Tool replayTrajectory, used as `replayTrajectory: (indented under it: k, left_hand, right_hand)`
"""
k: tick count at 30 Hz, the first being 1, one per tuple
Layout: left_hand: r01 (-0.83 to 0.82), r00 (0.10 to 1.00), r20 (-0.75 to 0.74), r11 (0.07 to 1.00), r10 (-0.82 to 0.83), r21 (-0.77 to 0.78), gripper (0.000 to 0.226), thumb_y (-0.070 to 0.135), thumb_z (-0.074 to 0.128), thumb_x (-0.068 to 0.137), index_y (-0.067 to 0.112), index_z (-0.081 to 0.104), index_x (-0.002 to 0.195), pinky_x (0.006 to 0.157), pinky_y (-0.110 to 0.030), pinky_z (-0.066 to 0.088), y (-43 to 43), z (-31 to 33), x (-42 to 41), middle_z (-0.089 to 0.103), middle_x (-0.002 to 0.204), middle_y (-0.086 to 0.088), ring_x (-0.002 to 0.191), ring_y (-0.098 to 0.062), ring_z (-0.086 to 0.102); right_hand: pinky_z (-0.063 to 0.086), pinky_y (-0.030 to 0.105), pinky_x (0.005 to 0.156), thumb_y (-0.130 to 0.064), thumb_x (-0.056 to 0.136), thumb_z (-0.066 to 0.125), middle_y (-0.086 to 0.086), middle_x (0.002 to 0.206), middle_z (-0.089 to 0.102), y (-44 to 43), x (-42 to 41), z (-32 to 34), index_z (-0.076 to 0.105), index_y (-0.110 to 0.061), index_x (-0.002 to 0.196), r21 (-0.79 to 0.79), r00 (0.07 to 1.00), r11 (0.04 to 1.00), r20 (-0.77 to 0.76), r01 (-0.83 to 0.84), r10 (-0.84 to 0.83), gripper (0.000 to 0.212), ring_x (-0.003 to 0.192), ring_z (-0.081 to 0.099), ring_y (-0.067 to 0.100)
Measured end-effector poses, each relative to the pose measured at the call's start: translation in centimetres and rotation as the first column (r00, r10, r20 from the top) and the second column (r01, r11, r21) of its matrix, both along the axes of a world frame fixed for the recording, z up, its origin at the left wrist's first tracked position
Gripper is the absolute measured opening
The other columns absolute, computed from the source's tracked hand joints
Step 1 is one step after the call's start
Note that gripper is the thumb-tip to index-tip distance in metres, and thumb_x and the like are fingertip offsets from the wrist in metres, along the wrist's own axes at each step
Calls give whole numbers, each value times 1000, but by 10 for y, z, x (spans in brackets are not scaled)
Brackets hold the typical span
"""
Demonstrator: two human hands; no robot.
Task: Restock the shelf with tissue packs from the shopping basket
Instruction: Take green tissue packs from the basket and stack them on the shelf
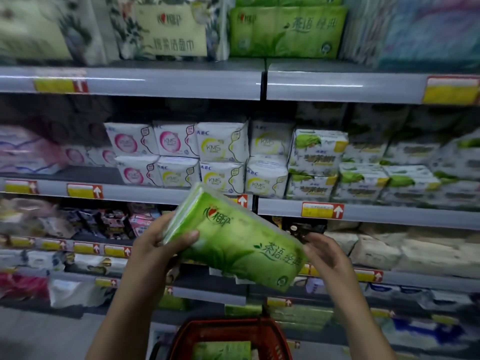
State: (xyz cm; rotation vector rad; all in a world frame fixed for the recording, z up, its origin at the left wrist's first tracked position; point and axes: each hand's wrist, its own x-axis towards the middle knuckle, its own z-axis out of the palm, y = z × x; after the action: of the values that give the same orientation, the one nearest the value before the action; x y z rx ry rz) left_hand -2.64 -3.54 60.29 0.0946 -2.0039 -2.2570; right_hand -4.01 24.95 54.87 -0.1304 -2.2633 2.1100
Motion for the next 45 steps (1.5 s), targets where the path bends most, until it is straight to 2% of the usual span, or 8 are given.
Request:
replayTrajectory:
  k: [10, 14, 19, 25, 32, 37, 41, 45]
  left_hand:
    - [-52, 999, 14, 984, 51, 172, 70, 41, 87, 50, 21, 66, 114, 64, -28, 57, 7, 19, 5, 73, 103, -2, 94, -17, 69]
    - [-65, 998, 30, 935, 59, 348, 51, 27, 74, 62, 13, 64, 110, 64, -25, 59, 15, 23, 1, 73, 100, -6, 93, -20, 70]
    - [-96, 995, 27, 924, 93, 370, 96, 46, 94, 23, 18, 65, 110, 66, -29, 60, 26, 28, 1, 72, 109, -7, 95, -20, 71]
    - [-256, 958, -29, 899, 285, 355, 63, 33, 68, 69, 26, 52, 130, 73, -32, 51, 38, 39, 0, 58, 131, -2, 112, -22, 61]
    - [-233, 949, -107, 886, 298, 402, 13, 19, 58, 84, 27, 54, 94, 59, -25, 56, 36, 55, -15, 64, 108, -2, 97, -17, 62]
    - [-143, 943, -213, 890, 256, 433, 9, 19, 62, 75, 27, 59, 75, 64, -22, 58, 32, 78, -35, 63, 110, -3, 94, -17, 62]
    - [-117, 922, -291, 901, 254, 417, 25, 10, 53, 90, 27, 62, 74, 63, -18, 56, 26, 96, -57, 64, 98, 2, 81, -9, 64]
    - [-53, 905, -389, 951, 175, 304, 25, 39, 74, 58, 27, 70, 80, 73, -22, 58, 16, 126, -77, 69, 84, 9, 75, -3, 68]
  right_hand:
    - [39, 30, 95, -26, 90, 57, -20, 107, 50, 16, -1, 22, 43, -36, 117, -170, 997, 985, 64, -41, 53, 32, 116, 47, 12]
    - [35, 37, 108, -50, 73, 66, -13, 140, 44, 18, 1, 39, 38, -32, 141, -157, 997, 986, 31, -63, 69, 76, 134, 38, 13]
    - [40, 41, 107, -64, 51, 78, -10, 139, 50, 25, -1, 57, 44, -30, 140, -171, 996, 985, -84, 5, -19, 101, 129, 46, 14]
    - [40, 40, 107, -63, 51, 82, -3, 139, 52, 28, -1, 70, 46, -24, 139, -208, 985, 978, -165, 18, -54, 102, 128, 48, 16]
    - [43, 47, 103, -21, 79, 68, -21, 114, 55, 26, -12, 99, 52, -32, 121, -282, 972, 958, -207, 51, -112, 47, 111, 53, 8]
    - [50, 36, 93, -73, 30, 82, -9, 121, 66, 23, -22, 126, 57, -31, 125, -222, 929, 969, -324, 108, -178, 107, 111, 61, 11]
    - [49, 36, 94, -47, 61, 75, -8, 120, 66, 23, -33, 157, 56, -27, 128, -164, 903, 979, -392, 117, -174, 72, 114, 60, 13]
    - [49, 26, 85, -36, 71, 65, -19, 105, 70, 19, -46, 188, 61, -35, 114, -104, 863, 984, -472, 145, -178, 43, 96, 64, -2]
